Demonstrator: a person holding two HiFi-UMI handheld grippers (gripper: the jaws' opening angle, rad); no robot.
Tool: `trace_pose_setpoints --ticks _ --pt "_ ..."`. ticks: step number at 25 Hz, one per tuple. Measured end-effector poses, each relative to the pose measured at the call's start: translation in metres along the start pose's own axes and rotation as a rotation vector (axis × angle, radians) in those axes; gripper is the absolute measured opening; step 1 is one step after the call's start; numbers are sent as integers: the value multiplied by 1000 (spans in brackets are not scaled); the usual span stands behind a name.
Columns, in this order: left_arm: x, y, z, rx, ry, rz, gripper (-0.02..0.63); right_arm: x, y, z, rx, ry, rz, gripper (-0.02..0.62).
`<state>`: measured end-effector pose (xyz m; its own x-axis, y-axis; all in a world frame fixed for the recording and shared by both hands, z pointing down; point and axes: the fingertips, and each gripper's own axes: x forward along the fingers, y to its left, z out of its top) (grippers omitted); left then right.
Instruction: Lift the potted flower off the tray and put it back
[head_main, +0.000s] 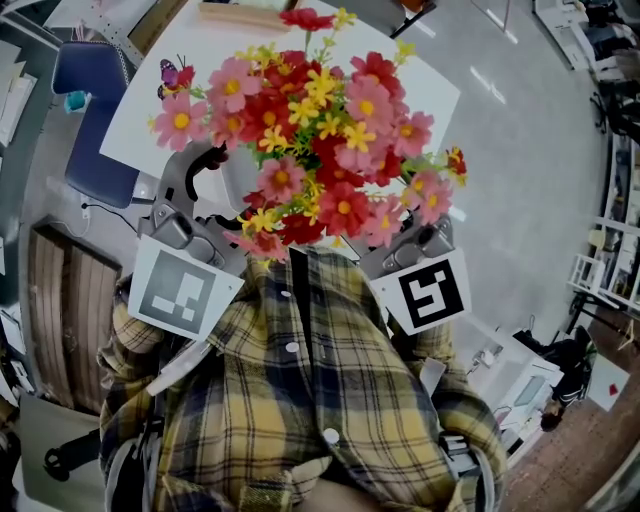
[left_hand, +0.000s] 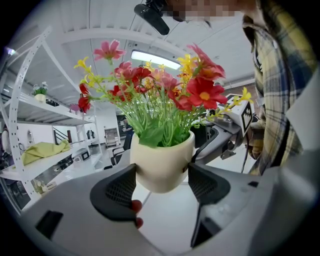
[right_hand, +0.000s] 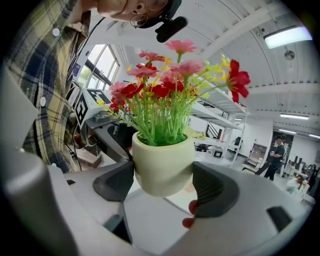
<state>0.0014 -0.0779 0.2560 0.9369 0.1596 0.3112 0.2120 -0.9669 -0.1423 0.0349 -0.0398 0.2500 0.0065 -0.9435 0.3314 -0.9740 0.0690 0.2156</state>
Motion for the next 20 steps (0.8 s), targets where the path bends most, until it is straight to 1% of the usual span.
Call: trace_pose_setpoints --ticks 7,20 --pt "-5 3 -4 4 0 -8 324 6 5 2 9 -8 0 357" --pt "0 2 0 10 -6 -9 323 3 0 2 3 -8 -12 357"
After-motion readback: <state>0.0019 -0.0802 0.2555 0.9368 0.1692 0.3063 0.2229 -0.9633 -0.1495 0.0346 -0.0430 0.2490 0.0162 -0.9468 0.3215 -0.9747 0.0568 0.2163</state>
